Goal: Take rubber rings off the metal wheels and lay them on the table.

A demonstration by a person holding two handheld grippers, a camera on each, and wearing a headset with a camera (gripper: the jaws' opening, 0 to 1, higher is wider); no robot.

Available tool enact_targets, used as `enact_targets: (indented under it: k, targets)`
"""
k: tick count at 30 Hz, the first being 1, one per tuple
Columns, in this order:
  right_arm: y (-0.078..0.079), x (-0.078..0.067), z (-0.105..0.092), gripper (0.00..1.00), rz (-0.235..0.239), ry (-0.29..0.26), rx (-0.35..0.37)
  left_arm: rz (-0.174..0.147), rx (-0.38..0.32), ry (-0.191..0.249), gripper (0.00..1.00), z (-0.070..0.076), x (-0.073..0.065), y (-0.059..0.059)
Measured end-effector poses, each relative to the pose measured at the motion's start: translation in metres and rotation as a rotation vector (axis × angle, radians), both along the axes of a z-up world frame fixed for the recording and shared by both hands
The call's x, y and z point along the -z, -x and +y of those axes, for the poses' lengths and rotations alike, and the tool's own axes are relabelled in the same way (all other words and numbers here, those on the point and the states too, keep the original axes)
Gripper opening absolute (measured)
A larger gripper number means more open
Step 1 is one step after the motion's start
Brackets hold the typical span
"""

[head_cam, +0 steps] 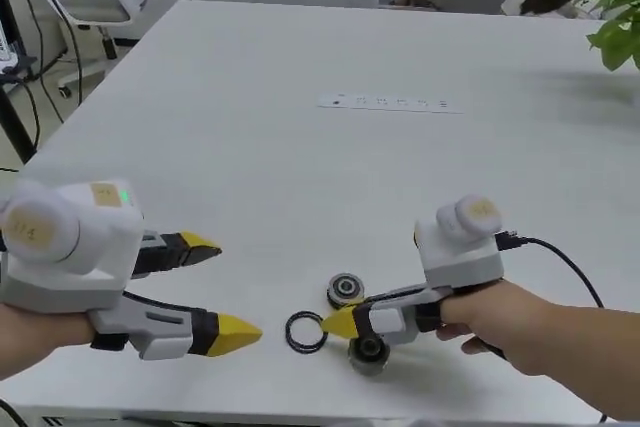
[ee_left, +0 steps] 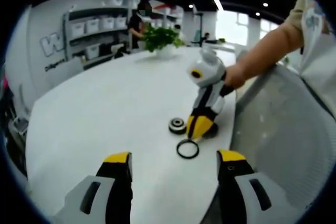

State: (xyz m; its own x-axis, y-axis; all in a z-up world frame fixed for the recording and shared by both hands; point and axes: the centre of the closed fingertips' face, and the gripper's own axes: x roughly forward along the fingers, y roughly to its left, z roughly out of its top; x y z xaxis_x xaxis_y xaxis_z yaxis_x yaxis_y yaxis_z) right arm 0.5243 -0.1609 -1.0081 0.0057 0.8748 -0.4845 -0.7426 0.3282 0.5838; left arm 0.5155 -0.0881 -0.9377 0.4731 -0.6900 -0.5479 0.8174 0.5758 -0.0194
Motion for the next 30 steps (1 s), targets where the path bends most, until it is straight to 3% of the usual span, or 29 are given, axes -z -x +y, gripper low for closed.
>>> enact_targets:
  k: [12,30]
  targets:
    - [-0.013,-0.023,-0.007,0.13,-0.006,-0.057,0.04,0.001,0.019,-0.021,0.65,-0.005,0.0,-0.011]
    - [-0.042,-0.039,-0.032,0.24,-0.114,-0.071,0.12,0.009,0.05,-0.017,0.63,-0.026,-0.002,-0.032]
